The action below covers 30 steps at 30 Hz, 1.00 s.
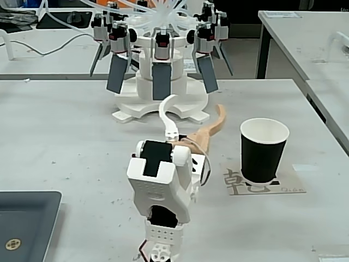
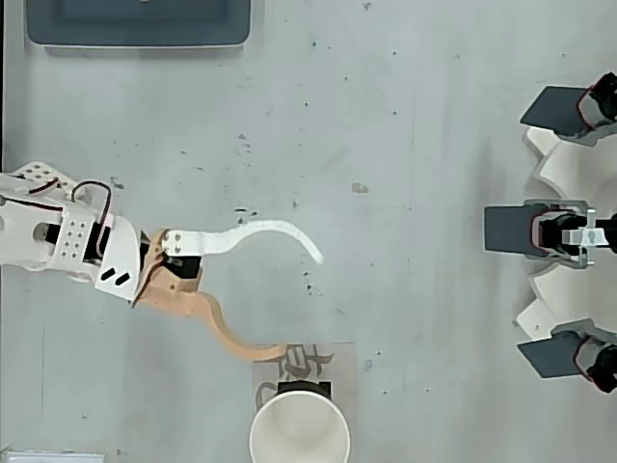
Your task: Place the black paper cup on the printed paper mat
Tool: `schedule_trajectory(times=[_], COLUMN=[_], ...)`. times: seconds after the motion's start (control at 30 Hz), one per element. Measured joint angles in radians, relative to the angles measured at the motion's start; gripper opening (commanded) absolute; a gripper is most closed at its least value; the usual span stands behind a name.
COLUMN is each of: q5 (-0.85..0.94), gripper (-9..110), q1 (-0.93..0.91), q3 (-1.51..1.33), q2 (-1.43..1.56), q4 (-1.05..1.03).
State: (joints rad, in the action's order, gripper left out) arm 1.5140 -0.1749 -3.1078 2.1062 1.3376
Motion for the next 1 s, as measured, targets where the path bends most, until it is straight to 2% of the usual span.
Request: schedule_trajectory(times=[0.37, 1.0], q5=[0.0, -0.003], gripper=[20, 13], q1=[0.15, 0.206], q3=[0.12, 0.738], q2=[-0.11, -0.511], q4=[-0.02, -0.318])
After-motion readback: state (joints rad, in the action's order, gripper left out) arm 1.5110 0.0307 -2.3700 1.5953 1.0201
